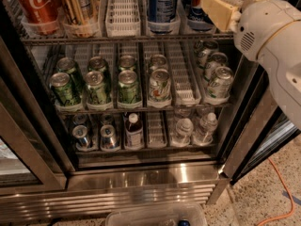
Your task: Pick pepsi can from top shelf of fridge
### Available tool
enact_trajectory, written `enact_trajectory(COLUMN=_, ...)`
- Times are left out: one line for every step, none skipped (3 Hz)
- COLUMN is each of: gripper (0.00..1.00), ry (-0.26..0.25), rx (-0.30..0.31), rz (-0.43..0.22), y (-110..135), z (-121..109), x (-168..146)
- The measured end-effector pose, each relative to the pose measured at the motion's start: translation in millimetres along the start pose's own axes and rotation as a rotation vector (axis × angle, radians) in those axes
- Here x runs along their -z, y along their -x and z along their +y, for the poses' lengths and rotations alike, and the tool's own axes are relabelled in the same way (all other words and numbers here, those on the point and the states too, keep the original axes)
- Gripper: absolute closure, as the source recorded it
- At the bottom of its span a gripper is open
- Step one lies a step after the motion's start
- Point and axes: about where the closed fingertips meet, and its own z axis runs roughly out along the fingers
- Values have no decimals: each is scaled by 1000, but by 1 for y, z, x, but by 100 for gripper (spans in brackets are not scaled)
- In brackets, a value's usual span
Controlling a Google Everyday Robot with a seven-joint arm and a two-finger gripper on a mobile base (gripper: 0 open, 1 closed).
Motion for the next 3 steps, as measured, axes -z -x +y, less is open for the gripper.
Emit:
enact_trajectory(gripper=100, ry=47, rx=-13, rz=20, y=-3, z=3, x=7)
enact_trajectory(gripper=100, ry=87, rx=-30, rz=40, y=-6, z=5, x=13)
enact_trajectory(gripper=100, ry=128, rx=-51, rz=52, y=-11, z=9, x=16)
